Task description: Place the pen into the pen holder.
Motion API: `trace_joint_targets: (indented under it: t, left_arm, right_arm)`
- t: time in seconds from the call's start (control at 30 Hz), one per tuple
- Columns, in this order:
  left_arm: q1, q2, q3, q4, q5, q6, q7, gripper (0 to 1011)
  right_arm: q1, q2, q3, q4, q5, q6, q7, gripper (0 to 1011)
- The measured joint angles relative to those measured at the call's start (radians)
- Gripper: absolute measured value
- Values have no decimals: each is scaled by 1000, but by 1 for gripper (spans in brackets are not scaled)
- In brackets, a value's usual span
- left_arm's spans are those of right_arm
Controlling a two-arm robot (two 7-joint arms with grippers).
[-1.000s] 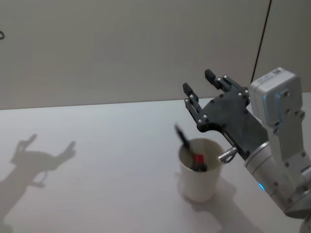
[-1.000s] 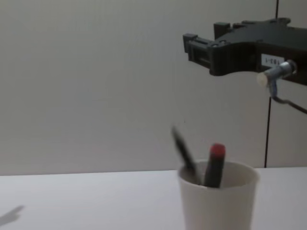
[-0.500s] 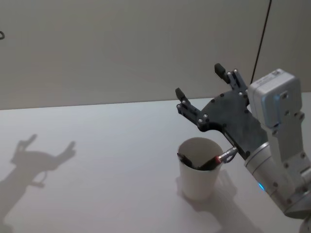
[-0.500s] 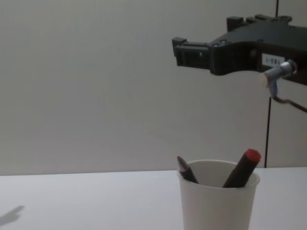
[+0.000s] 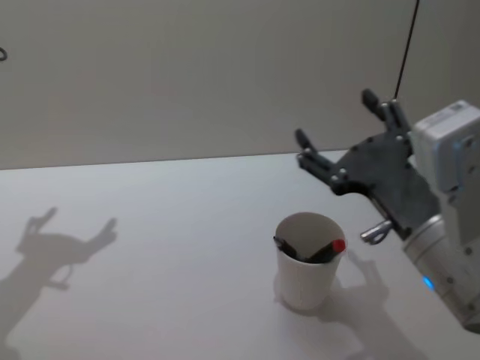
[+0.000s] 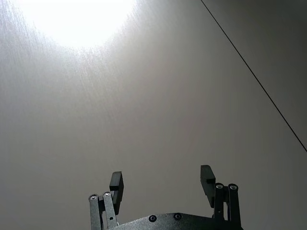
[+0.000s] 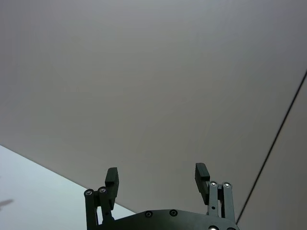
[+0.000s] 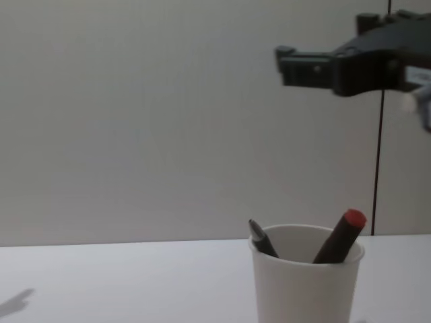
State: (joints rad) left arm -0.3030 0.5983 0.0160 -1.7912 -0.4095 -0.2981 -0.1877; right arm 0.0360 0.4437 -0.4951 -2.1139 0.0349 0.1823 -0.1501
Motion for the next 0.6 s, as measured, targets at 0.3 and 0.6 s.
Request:
trace_joint_targets:
  t: [0.3, 0.6]
  left_arm:
    - [0, 0, 0, 0, 0, 0, 0, 1001]
    - [0, -1, 3, 0, 0, 1, 1, 1001]
  right_arm:
    - [-61, 83, 63, -44, 32, -8, -92, 1001]
    - [-143, 175, 135, -87, 77, -25, -210, 1001]
